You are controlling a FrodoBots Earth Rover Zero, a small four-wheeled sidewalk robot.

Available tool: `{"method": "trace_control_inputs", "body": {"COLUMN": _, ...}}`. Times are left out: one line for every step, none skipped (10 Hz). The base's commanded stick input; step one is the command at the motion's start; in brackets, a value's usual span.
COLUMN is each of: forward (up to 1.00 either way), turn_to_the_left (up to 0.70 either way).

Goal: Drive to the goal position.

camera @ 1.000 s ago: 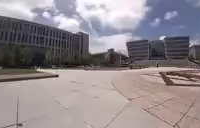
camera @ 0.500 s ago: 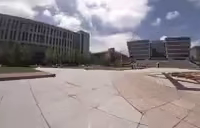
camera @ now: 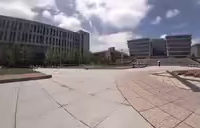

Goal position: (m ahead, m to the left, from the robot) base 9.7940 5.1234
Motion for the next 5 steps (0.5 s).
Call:
{"method": "trace_control_inputs", "body": {"forward": 1.00, "turn_to_the_left": 0.00}}
{"method": "trace_control_inputs", "body": {"forward": 1.00, "turn_to_the_left": 0.00}}
{"method": "trace_control_inputs", "body": {"forward": 1.00, "turn_to_the_left": 0.00}}
{"method": "trace_control_inputs", "body": {"forward": 1.00, "turn_to_the_left": 0.00}}
{"method": "trace_control_inputs", "body": {"forward": 1.00, "turn_to_the_left": 0.00}}
